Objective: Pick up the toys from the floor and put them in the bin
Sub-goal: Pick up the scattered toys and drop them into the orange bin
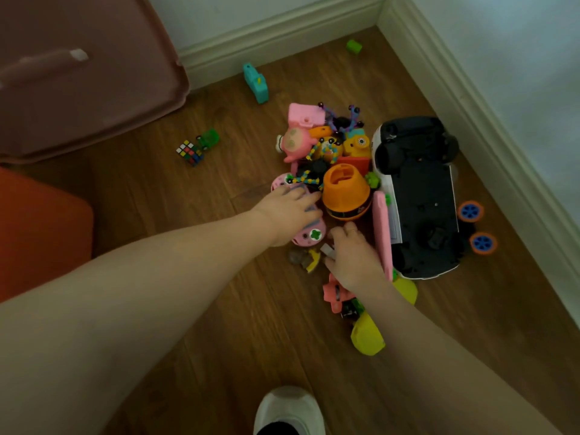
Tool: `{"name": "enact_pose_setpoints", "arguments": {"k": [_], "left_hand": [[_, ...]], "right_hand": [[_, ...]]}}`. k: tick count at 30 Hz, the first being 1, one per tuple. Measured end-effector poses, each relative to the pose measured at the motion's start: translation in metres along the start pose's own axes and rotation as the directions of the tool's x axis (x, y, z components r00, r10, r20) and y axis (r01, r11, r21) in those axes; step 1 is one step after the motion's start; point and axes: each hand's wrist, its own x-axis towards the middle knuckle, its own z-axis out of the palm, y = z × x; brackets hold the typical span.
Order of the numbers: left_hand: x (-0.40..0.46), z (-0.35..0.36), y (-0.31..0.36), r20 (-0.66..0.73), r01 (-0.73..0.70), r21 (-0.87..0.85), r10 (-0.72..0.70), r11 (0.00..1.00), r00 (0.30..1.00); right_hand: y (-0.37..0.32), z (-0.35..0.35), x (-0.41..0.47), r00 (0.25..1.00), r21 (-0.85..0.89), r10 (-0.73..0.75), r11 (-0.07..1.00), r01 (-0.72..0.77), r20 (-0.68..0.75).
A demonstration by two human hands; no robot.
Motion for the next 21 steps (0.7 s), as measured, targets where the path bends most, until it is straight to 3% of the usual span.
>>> {"name": "enact_pose_setpoints", "arguments": {"k": [3, 7, 10, 13, 17, 19, 21], "left_hand": [[0.004, 0.005, -0.001, 0.036, 0.006, 0.069, -0.009, 0.998, 0.999], [0.005, 0.011, 0.007, 0.052, 0.065, 0.115, -0.071, 0.991, 0.996], [0.001, 0.02, 0.008, 0.008, 0.105, 0.132, -0.107, 0.986, 0.994], [-0.013, 0.031, -0.005, -0.044, 0.135, 0.093, -0.132, 0.986, 0.99], [-0.036, 0.041, -0.024, 0.062, 0.279, -0.174, -0.272, 0.944, 0.96], [-0.049, 0.041, -0.03, 0.126, 0.402, -0.418, -0.387, 0.815, 0.914], [-0.061, 0.038, -0.033, 0.196, 0.468, -0.639, -0.46, 0.61, 0.866]], "right_hand": [[0.002, 0.007, -0.005, 0.998, -0.097, -0.066, 0.993, 0.066, 0.011], [0.001, 0.01, -0.01, 0.99, -0.098, -0.107, 0.99, 0.098, -0.094], [0.0, 0.01, -0.011, 0.984, -0.151, -0.131, 0.982, 0.113, -0.118], [-0.001, 0.01, -0.012, 0.968, -0.023, -0.146, 0.989, 0.145, -0.203], [-0.015, -0.002, -0.018, 0.983, 0.253, -0.109, 0.957, 0.144, -0.145], [-0.025, 0.001, -0.02, 0.989, 0.21, -0.14, 0.967, 0.146, -0.041], [-0.032, 0.009, -0.019, 0.99, 0.118, -0.131, 0.985, 0.124, 0.056]]}}
